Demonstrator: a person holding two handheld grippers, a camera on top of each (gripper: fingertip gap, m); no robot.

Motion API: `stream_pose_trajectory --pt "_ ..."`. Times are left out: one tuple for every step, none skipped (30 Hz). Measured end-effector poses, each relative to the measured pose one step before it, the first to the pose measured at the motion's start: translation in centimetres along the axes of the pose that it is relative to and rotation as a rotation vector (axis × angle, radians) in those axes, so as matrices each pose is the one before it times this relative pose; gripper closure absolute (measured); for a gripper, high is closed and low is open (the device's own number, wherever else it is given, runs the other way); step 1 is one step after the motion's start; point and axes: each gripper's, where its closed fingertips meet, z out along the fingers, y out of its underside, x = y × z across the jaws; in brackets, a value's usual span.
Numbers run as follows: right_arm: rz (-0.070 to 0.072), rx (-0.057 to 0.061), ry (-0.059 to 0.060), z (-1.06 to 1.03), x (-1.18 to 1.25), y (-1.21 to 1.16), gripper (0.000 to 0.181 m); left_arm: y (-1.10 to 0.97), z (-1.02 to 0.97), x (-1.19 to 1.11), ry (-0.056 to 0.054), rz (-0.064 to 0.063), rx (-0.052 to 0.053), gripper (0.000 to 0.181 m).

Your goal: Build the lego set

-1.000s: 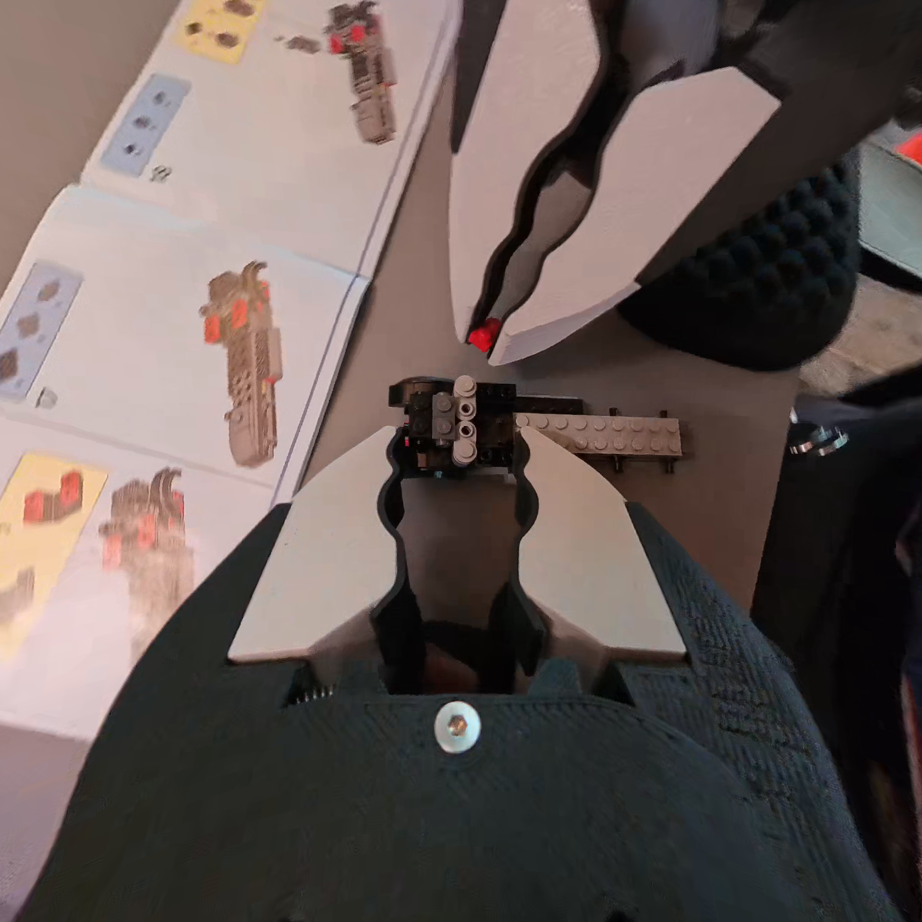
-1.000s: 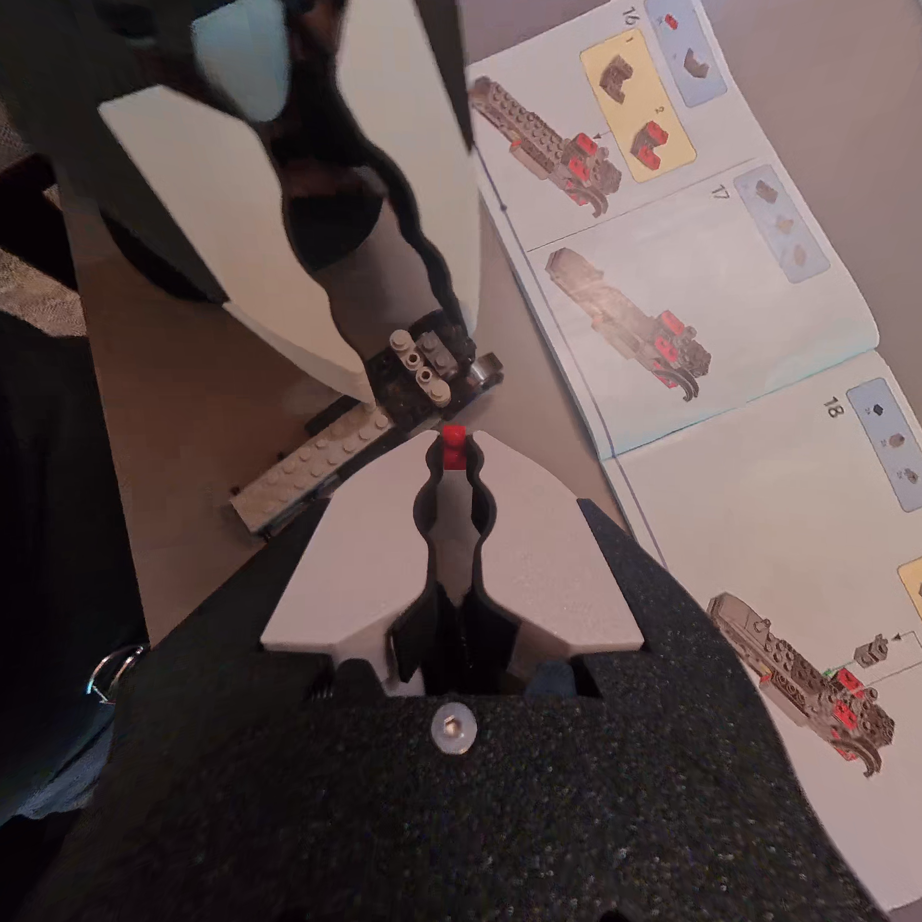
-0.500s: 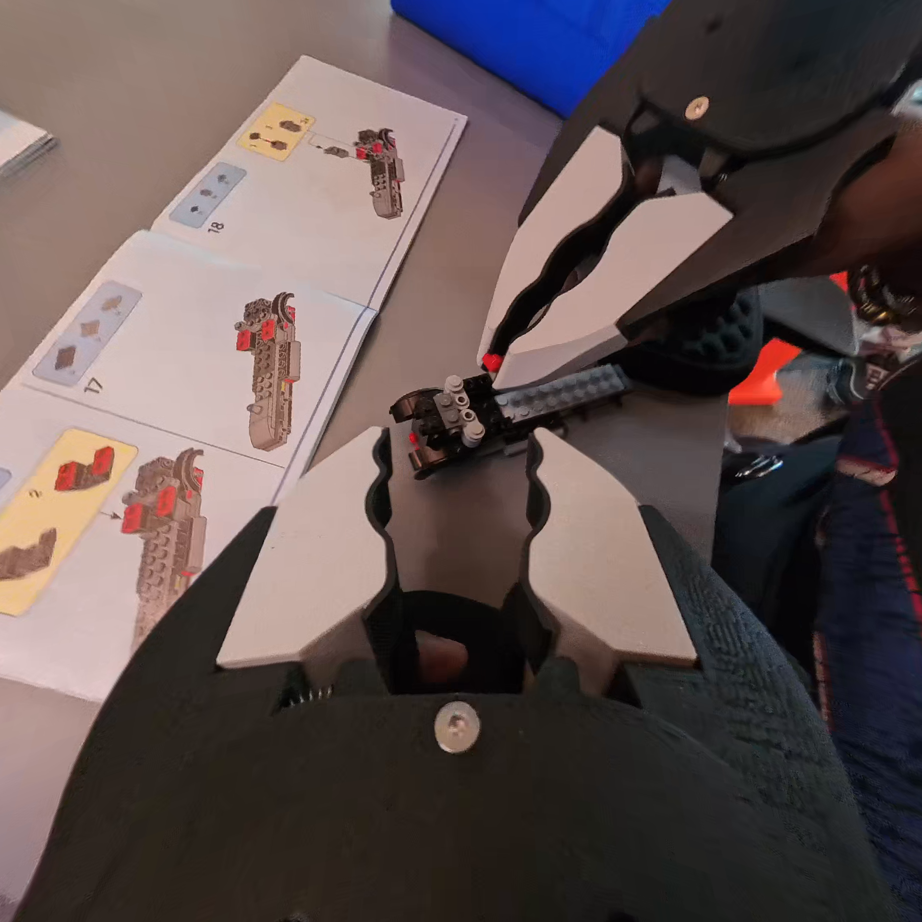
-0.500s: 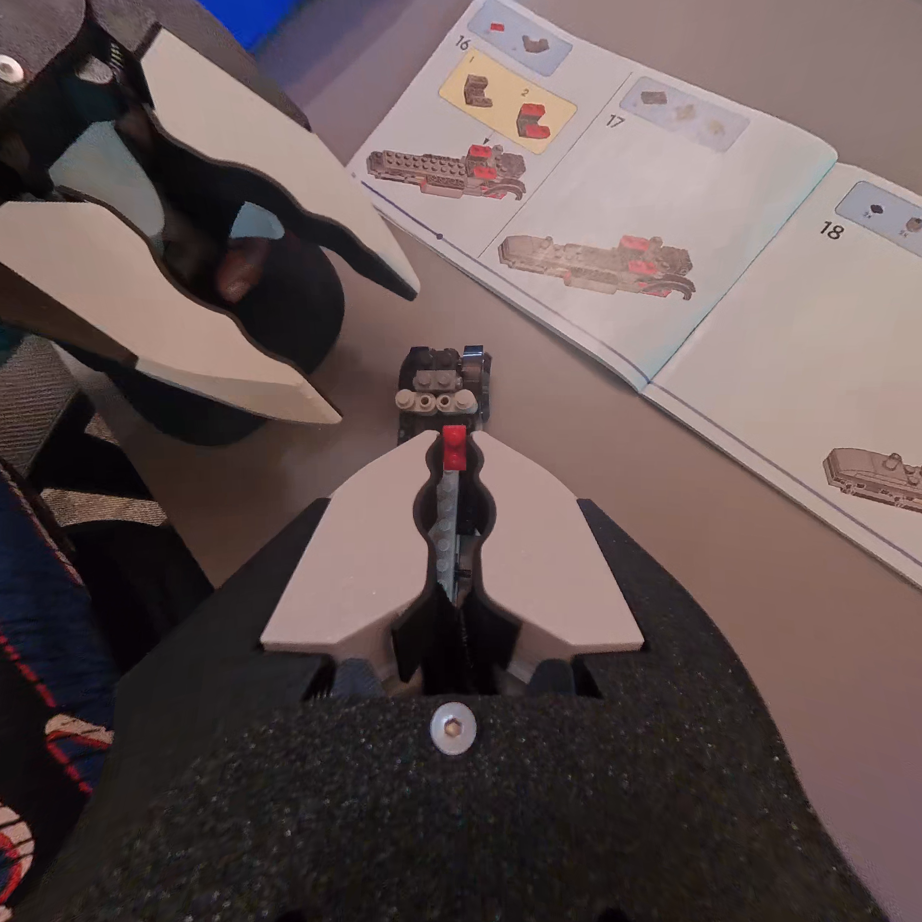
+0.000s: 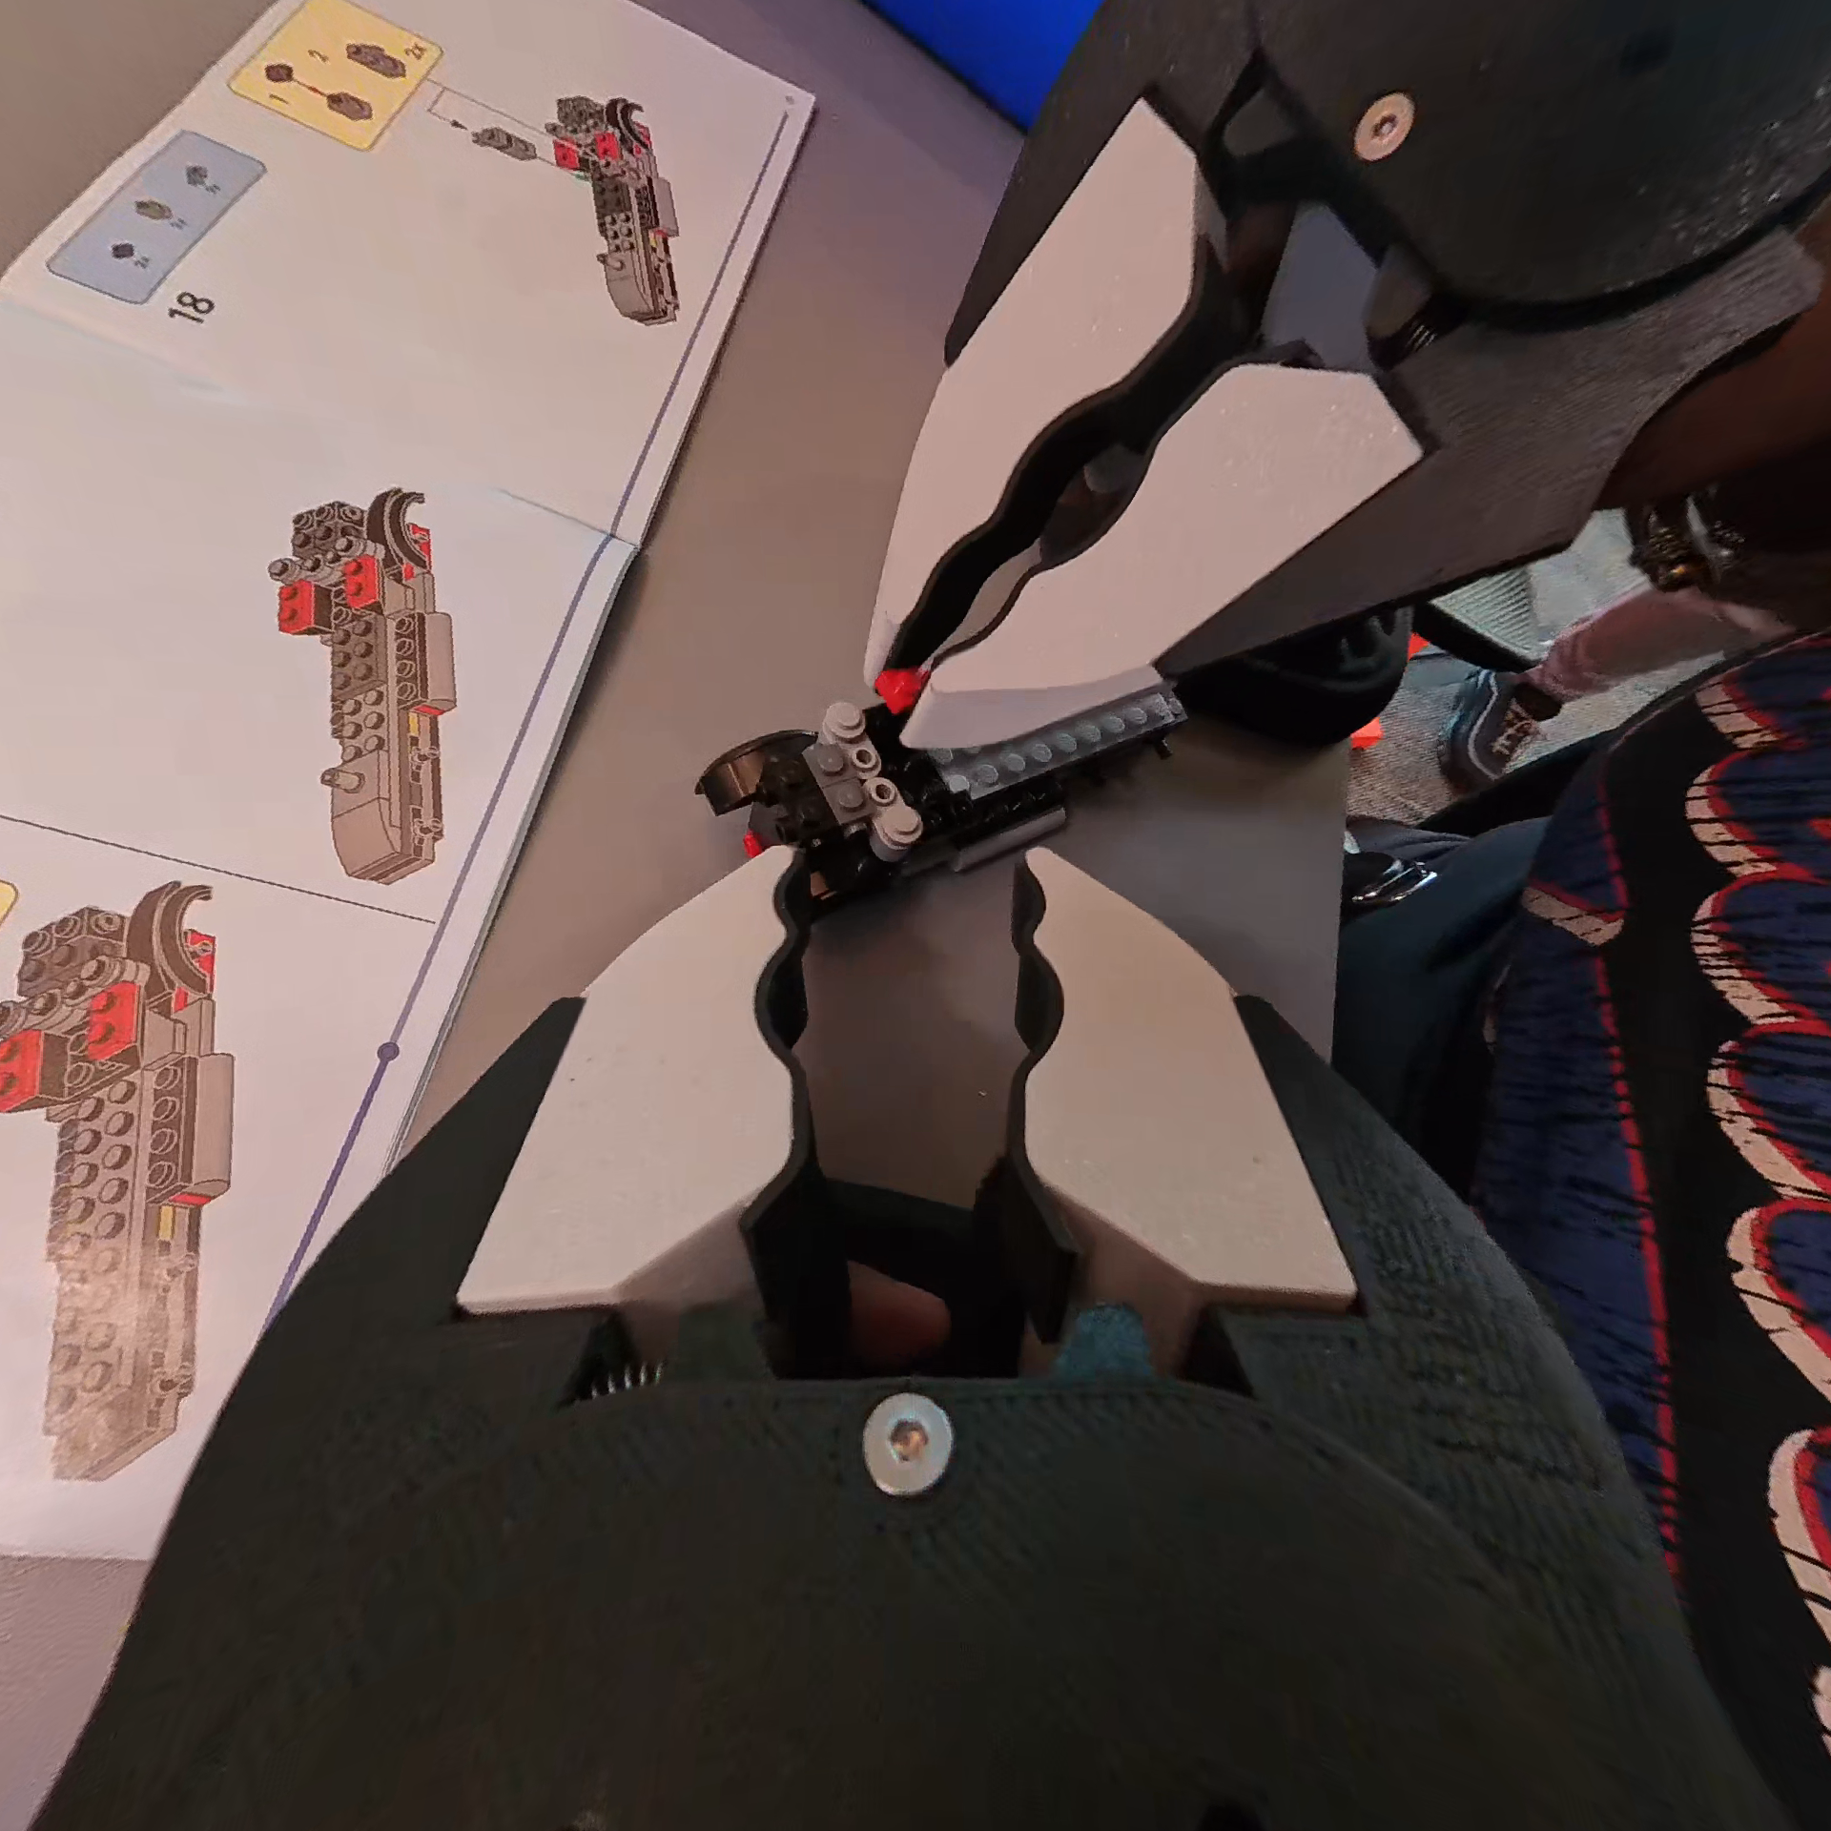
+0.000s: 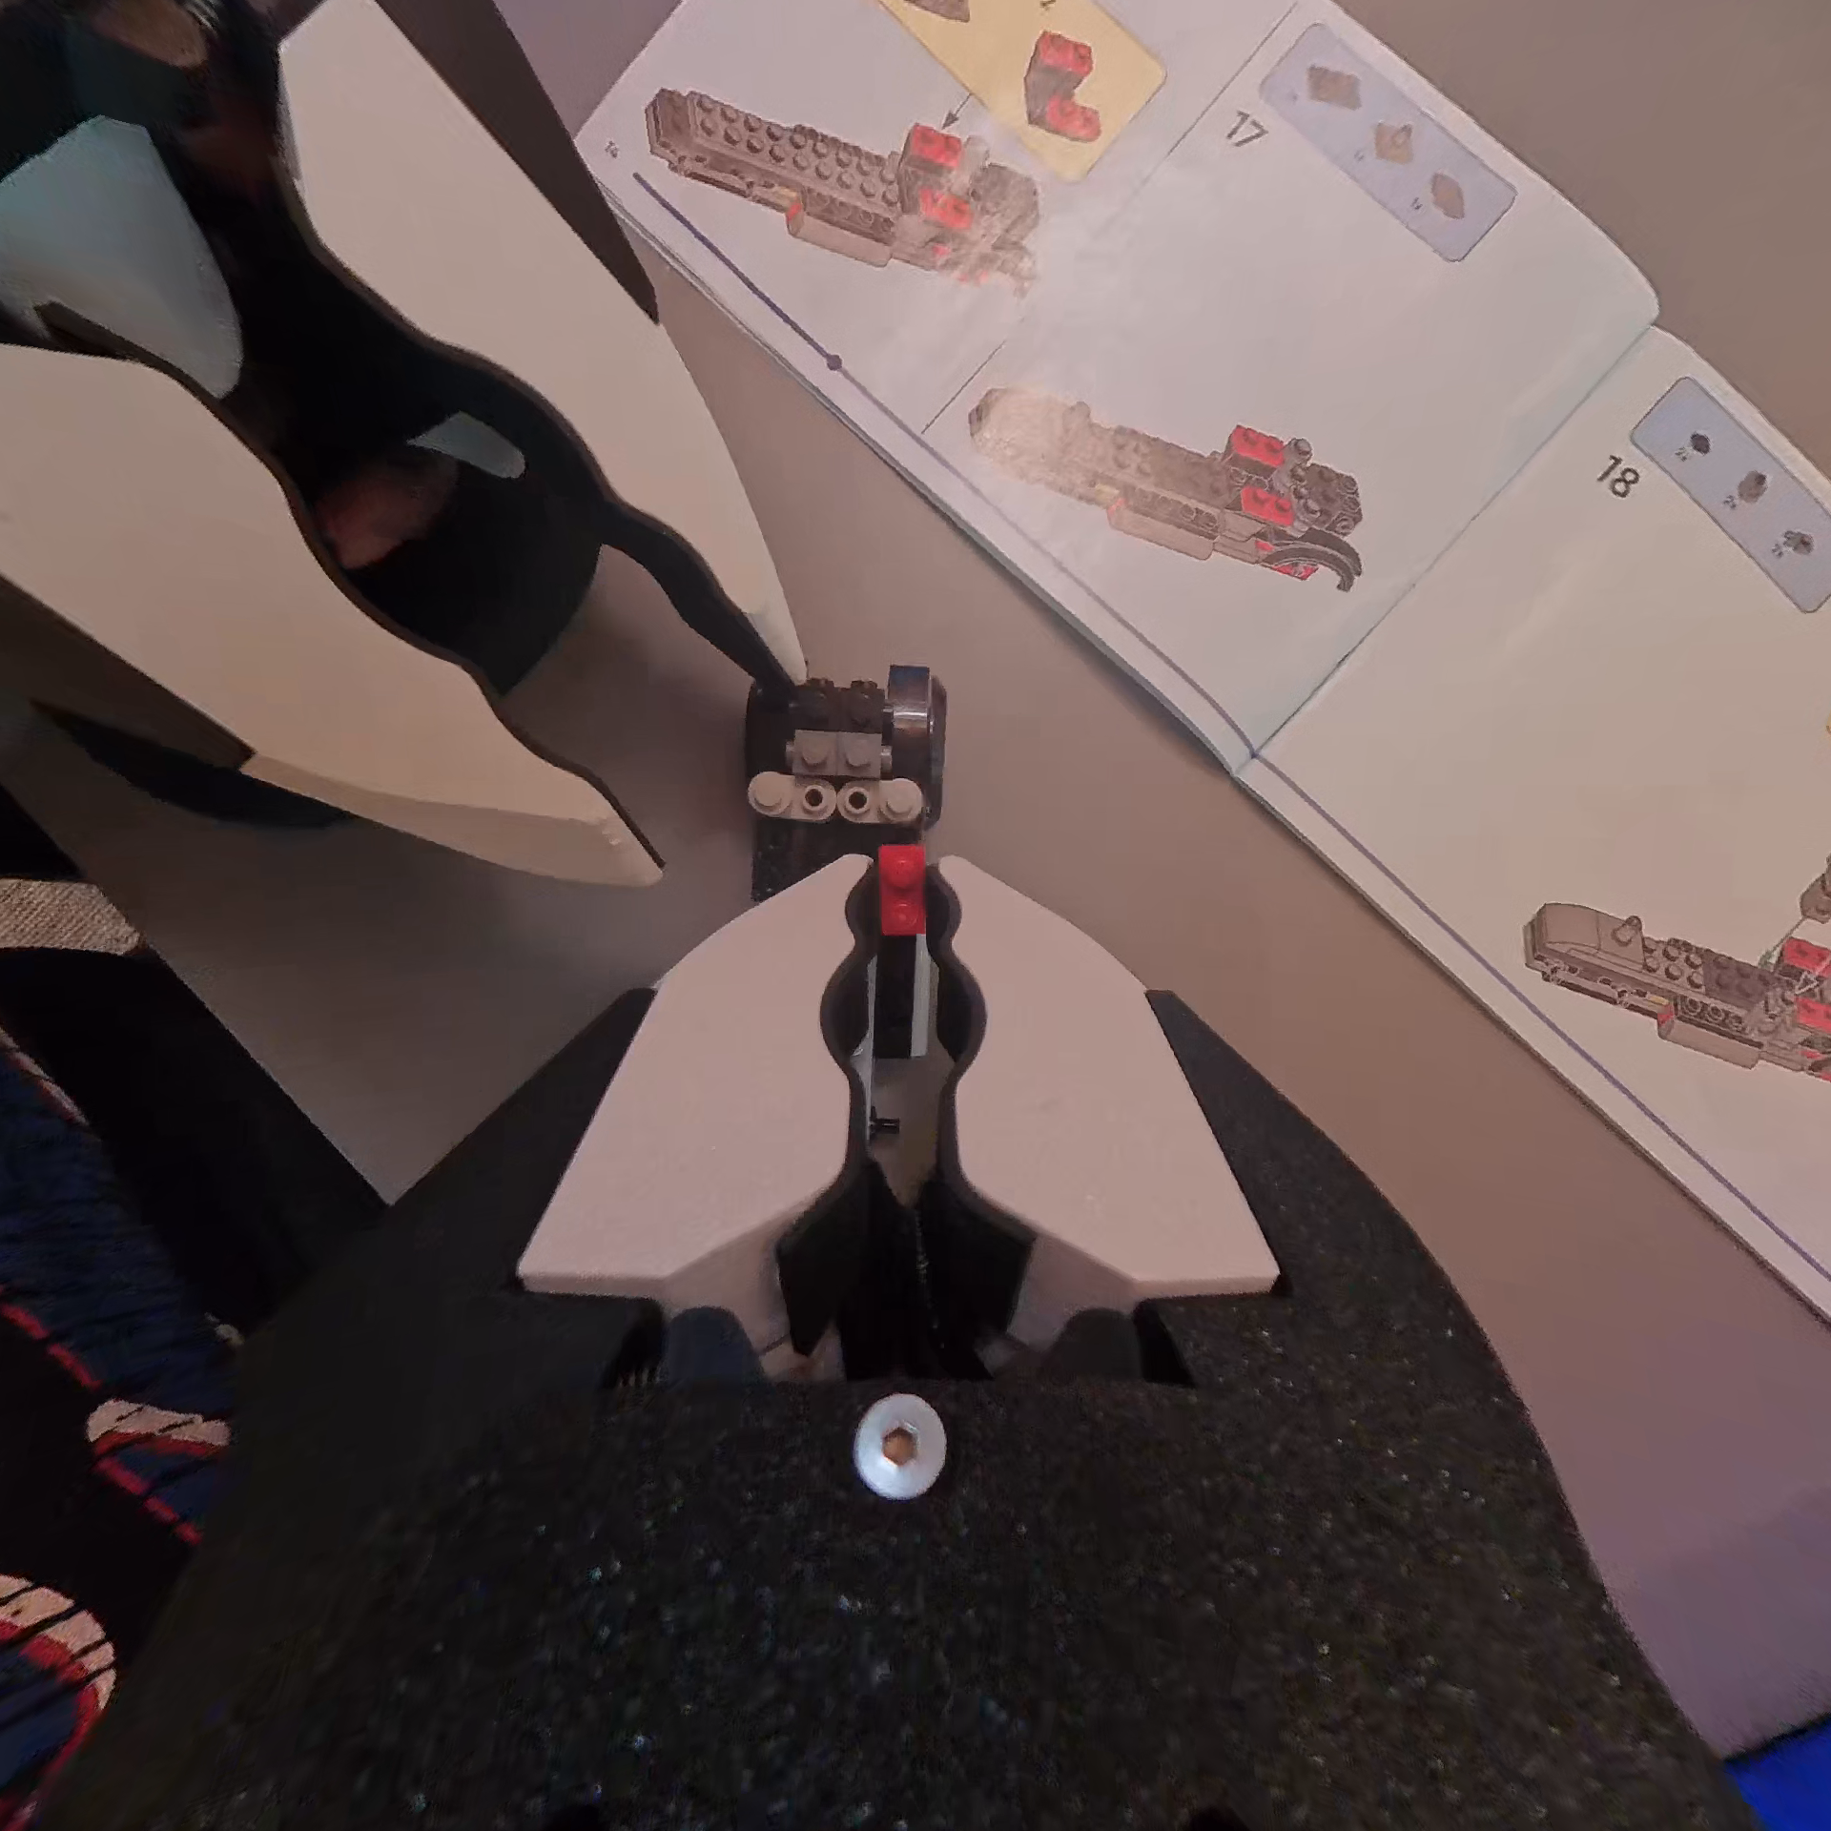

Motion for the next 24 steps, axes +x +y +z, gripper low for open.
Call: stream_pose_trajectory --pt "-0.0075 -0.0116 -0.0097 0.041 -0.111 0.02 0.173 -0.052 -0.018 0.062 0.0157 -0.0071 0.0032 0.143" --pt "-0.0094 -0.0118 0.0003 0.02 0.013 0.013 0.173 -0.008 -0.024 0.139 0.0224 -0.008 0.0015 0.143" --pt "-0.0062 -0.0147 -0.0029 0.047 -0.029 0.062 0.173 0.004 -0.01 0.141 0.0223 -0.0092 0.001 0.143" --pt "-0.0036 -0.0178 -0.0036 0.076 -0.035 0.125 0.173 0.0 -0.006 0.055 0.0144 -0.0097 0.0015 0.143" --pt "-0.0041 -0.012 -0.0021 0.076 -0.017 0.06 0.173 0.006 -0.015 0.012 0.0084 -0.007 0.0013 0.144" --pt "-0.0016 -0.0078 -0.0016 0.078 -0.015 0.012 0.173 -0.005 -0.014 0.029 0.0054 -0.0027 0.0014 0.144" --pt "-0.0018 -0.01 -0.0027 0.039 -0.044 0.064 0.173 -0.003 -0.014 0.025 0.0038 -0.0009 0.0014 0.144" --pt "-0.0038 -0.0073 -0.0015 0.018 -0.031 0.044 0.173 0.021 -0.006 0.031 0.0032 0.0004 0.0008 0.144" --pt "-0.0037 -0.0046 -0.0021 0.042 -0.018 0.02 0.173 0.017 0.005 0.022 0.0012 0.0023 0.0006 0.144" --pt "-0.002 -0.0045 -0.0034 0.033 -0.021 -0.012 0.173 0.015 -0.001 0.027 -0.0005 0.0032 0.0003 0.144" --pt "-0.0012 -0.0069 -0.0028 0.003 -0.007 0.022 0.173 0.004 -0.007 0.013 -0.0001 0.0022 0.0005 0.145" --pt "-0.0025 -0.0062 -0.0017 -0.003 -0.013 0.013 0.173 -0.002 0.005 0.007 0.0013 -0.0001 0.0009 0.145" --pt "-0.0053 -0.0033 0.0002 -0.004 -0.005 0.002 0.173 -0.002 -0.011 -0.002 0.0022 -0.0023 0.0016 0.145" --pt "-0.0014 -0.0011 -0.0008 0.013 -0.013 -0.008 0.173 -0.008 -0.013 -0.009 0.0025 -0.0026 0.0017 0.145" --pt "0.0038 0.0001 -0.0019 0.001 0.007 -0.008 0.173 -0.005 -0.007 0.01 0.002 -0.0011 0.0014 0.145" --pt "0.0049 0.0007 -0.0015 0.001 -0.004 -0.006 0.173 0.002 -0.015 0.009 0.0007 0.0 0.0011 0.145" --pt "0.003 0.0002 0.0002 0.011 0.002 -0.001 0.173 -0.012 -0.004 0.003 -0.0004 0.0003 0.0008 0.146" --pt "0.0025 -0.0004 0.0011 -0.003 0.006 0.004 0.173 -0.002 0.0 -0.001 -0.0005 0.0001 0.0006 0.146" --pt "0.0016 0.001 0.0032 -0.006 0.031 -0.007 0.172 -0.006 -0.003 -0.004 -0.0001 -0.0005 0.0006 0.146" --pt "0.0008 0.005 0.0028 0.005 0.023 -0.045 0.172 0.004 -0.005 -0.001 0.0008 -0.0007 0.0006 0.146" --pt "0.0021 0.0041 0.0002 0.003 -0.007 -0.021 0.172 0.004 0.004 -0.001 0.0014 -0.0011 0.0006 0.146" --pt "0.0014 0.0028 0.0013 -0.006 0.022 -0.005 0.171 -0.004 -0.007 0.0 0.0013 -0.0018 0.0008 0.146" --pt "0.0 0.0036 0.0015 0.0 0.024 -0.015 0.171 -0.007 -0.011 -0.008 0.0013 -0.0026 0.0007 0.146" --pt "-0.0001 0.0027 0.0002 0.007 -0.003 -0.007 0.171 -0.016 -0.01 0.007 0.0017 -0.0023 0.0006 0.147"
